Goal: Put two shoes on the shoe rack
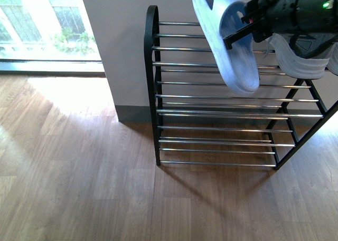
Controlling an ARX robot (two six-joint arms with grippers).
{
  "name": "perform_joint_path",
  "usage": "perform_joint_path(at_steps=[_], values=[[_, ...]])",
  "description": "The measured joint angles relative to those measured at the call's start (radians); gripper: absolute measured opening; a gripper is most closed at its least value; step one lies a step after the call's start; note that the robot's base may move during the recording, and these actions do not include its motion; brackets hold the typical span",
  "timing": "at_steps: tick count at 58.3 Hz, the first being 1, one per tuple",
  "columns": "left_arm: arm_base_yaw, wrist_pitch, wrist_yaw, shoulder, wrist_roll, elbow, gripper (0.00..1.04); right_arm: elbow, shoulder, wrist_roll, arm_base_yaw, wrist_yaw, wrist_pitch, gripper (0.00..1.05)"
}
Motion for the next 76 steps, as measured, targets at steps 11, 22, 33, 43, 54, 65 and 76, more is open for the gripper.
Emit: perform_joint_path(at_steps=[11, 22, 33, 43, 54, 65, 76], values=[[0.0, 0.0, 0.0, 0.0, 0.0, 0.0, 0.02, 0.186, 0.142, -0.132, -0.025, 0.072, -0.085, 0.02], [0.0, 0.0, 0.0, 0.0, 0.0, 0.0, 0.02, 0.313, 0.197, -0.257, -0.053, 0.142, -0.138, 0.02], [0.0, 0.0, 0.0, 0.0, 0.0, 0.0, 0.02, 0.359, 0.209, -0.348, -0.085, 0.204, -0.147, 0.02], [0.0, 0.0, 0.0, 0.0, 0.0, 0.0, 0.02, 0.36, 0.209, -0.382, -0.089, 0.203, -0.184, 0.02], [0.0, 0.0, 0.0, 0.0, 0.0, 0.0, 0.02, 0.358, 0.209, -0.359, -0.07, 0.216, -0.223, 0.02], [0.0, 0.0, 0.0, 0.0, 0.0, 0.0, 0.02, 0.339, 0.168, -0.172, -0.068, 0.175, -0.29, 0.26], [0.0, 0.0, 0.0, 0.0, 0.0, 0.0, 0.02, 0.248, 0.019, 0.081, -0.069, 0.043, -0.37, 0.52]])
